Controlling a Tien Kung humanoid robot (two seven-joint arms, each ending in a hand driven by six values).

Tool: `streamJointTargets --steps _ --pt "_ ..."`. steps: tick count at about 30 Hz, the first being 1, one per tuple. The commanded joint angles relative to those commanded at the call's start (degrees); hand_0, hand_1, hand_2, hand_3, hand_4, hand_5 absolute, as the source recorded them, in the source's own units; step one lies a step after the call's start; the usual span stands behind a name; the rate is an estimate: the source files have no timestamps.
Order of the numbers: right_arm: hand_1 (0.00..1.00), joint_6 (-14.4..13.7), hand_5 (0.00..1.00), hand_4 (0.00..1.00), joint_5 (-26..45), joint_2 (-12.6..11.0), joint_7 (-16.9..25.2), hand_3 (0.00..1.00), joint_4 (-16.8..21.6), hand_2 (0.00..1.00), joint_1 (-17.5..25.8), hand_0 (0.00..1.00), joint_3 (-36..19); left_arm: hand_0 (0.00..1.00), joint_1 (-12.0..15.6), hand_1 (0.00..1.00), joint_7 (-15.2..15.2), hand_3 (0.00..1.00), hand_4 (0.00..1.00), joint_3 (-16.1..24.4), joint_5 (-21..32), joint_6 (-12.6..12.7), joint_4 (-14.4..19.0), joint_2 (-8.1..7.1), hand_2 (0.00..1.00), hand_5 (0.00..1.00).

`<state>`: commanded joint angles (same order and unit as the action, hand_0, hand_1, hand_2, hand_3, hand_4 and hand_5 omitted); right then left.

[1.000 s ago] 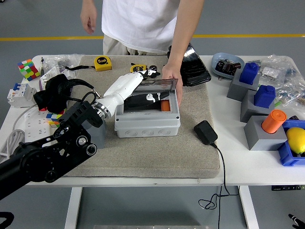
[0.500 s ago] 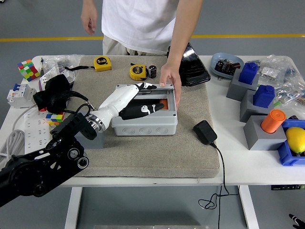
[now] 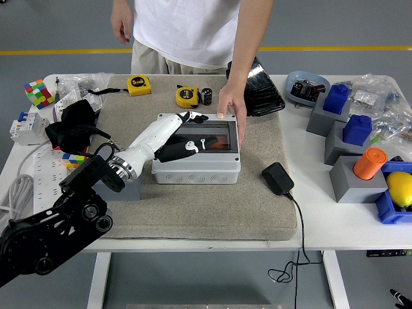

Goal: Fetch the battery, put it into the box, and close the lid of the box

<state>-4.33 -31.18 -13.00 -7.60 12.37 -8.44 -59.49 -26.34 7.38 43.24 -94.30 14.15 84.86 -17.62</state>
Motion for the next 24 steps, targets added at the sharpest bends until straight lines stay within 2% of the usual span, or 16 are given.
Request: streamJointTargets --steps 7,12,20,24 --pt "0.617 0.0 0.448 0.937 -0.1 0.1 0.1 0.542 0.0 0.594 -0.1 0.657 -0.2 0.803 2.3 0.827 -1.9 0.809 0.998 5.5 0.8 1.2 -0.8 0.65 0.807 0.998" --pt "0.617 0.1 0.449 0.938 0.1 0.1 0.0 0.543 -0.3 0.594 -0.3 0.657 -0.1 0.785 4.6 0.802 -3.4 0.786 0.998 11.7 2.2 2.8 -1.8 1.74 0.796 0.998" --pt "0.617 0.3 0.449 0.937 0.2 0.0 -0.1 0.544 -0.4 0.594 -0.6 0.659 -0.3 0.773 7.5 0.79 -8.2 0.761 0.998 20.7 9.8 5.2 -2.6 2.5 0.769 0.998" --pt "0.617 0.2 0.448 0.938 0.0 -0.2 -0.2 0.544 -0.3 0.594 -0.8 0.659 -0.6 0.769 8.7 0.786 -10.1 0.748 0.998 24.4 11.4 6.0 -2.8 2.56 0.758 0.998"
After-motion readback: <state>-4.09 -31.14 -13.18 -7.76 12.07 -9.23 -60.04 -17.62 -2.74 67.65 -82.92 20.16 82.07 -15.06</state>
